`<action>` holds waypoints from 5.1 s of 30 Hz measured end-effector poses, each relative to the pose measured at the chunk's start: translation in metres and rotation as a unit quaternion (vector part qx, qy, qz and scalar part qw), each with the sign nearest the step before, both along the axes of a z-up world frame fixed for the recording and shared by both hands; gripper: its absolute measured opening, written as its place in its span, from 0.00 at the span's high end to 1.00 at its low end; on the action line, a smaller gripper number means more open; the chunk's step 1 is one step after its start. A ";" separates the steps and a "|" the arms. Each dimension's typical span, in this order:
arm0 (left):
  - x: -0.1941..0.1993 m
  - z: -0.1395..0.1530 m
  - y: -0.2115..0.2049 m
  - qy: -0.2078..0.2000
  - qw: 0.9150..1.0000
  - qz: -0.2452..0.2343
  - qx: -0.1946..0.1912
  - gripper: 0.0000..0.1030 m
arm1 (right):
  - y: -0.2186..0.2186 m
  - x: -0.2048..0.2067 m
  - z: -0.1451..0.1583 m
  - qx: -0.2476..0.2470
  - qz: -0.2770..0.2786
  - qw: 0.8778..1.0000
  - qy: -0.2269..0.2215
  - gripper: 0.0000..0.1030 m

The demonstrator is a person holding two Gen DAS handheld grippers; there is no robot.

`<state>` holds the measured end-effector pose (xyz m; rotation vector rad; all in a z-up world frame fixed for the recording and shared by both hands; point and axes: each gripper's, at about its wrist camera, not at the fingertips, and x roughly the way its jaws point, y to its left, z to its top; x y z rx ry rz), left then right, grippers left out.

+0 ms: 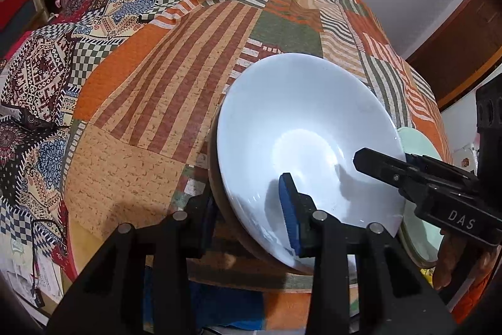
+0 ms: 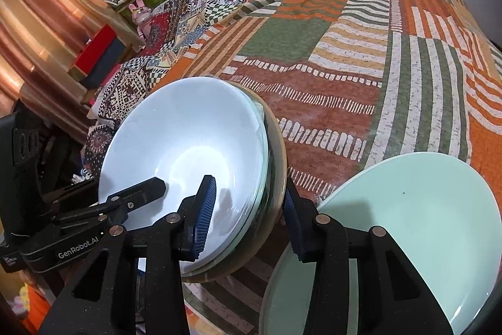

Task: Organize plates and bowls
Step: 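Hold the stacked plates and bowls with both grippers and carry them, then lower the stack onto the bed and open both grippers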

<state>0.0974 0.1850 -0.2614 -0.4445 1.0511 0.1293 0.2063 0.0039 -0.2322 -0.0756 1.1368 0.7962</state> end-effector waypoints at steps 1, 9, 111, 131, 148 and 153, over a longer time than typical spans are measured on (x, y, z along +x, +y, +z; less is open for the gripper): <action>0.000 0.001 0.001 0.001 1.000 0.001 -0.002 0.63 | 0.000 0.000 0.001 -0.001 0.000 1.000 -0.001 0.63; -0.006 0.019 -0.001 -0.019 1.000 0.009 0.002 0.63 | -0.003 -0.003 0.015 0.013 -0.002 1.000 -0.013 0.63; 0.038 0.044 -0.173 -0.009 0.989 -0.147 -0.011 0.62 | -0.195 -0.015 0.035 0.067 -0.152 0.986 -0.001 0.60; 0.019 0.098 -0.183 -0.108 0.979 -0.144 0.095 0.59 | -0.200 -0.028 0.071 0.066 -0.140 0.985 -0.080 0.46; -0.028 0.192 -0.183 -0.261 0.951 -0.117 0.119 0.46 | -0.206 -0.059 0.152 0.113 -0.134 0.960 -0.217 0.39; -0.044 0.214 -0.182 -0.303 0.938 -0.106 0.130 0.40 | -0.210 -0.070 0.172 0.129 -0.136 0.949 -0.254 0.37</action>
